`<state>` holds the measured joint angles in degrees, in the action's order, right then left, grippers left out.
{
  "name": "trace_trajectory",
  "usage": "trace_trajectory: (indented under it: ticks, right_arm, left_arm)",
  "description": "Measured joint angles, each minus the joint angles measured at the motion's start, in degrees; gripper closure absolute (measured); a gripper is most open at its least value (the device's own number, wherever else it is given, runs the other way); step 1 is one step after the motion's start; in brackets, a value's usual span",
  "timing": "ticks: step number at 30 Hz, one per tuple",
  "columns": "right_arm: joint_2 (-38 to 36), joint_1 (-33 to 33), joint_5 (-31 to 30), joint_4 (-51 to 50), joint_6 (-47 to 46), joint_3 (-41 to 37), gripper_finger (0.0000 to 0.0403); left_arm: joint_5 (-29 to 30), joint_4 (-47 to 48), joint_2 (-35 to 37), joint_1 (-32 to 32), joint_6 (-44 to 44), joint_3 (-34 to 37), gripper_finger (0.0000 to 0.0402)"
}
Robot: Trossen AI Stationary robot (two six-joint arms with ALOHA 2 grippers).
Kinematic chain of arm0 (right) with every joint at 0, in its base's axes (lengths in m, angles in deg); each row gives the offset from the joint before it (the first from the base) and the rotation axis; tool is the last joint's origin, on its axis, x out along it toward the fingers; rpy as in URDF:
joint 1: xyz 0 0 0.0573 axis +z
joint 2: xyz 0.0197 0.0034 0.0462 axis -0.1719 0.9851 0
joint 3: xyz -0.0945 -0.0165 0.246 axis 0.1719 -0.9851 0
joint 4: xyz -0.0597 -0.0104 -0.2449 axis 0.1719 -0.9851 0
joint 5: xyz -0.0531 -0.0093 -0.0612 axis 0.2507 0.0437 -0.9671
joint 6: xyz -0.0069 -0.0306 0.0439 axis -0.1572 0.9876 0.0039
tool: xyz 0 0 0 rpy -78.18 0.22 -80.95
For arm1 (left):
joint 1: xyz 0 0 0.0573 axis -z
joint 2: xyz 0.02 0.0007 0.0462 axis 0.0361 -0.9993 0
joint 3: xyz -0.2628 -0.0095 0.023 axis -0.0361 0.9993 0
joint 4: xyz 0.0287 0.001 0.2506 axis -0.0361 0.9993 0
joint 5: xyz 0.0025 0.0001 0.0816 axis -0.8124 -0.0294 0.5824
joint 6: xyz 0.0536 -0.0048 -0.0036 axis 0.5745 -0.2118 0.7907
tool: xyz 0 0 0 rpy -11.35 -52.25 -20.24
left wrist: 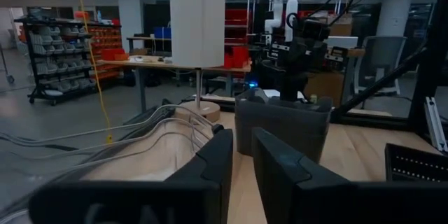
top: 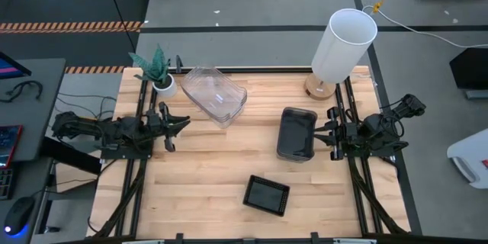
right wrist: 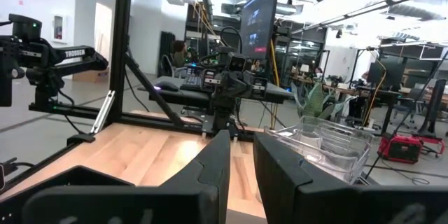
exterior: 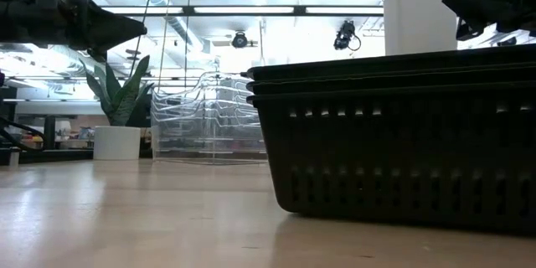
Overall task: Stack baskets by color
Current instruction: Return to Home Position
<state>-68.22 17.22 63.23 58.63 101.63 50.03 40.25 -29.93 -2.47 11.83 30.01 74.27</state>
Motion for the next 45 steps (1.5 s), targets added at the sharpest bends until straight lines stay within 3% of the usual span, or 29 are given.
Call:
trace_trajectory:
  ticks: [45]
  right_arm:
    - [0.00, 0.00, 0.02, 0.01, 0.00, 0.00, 0.0332]
  left_arm:
    - [-0.02, -0.09, 0.00, 0.00, 0.00, 0.04, 0.0340]
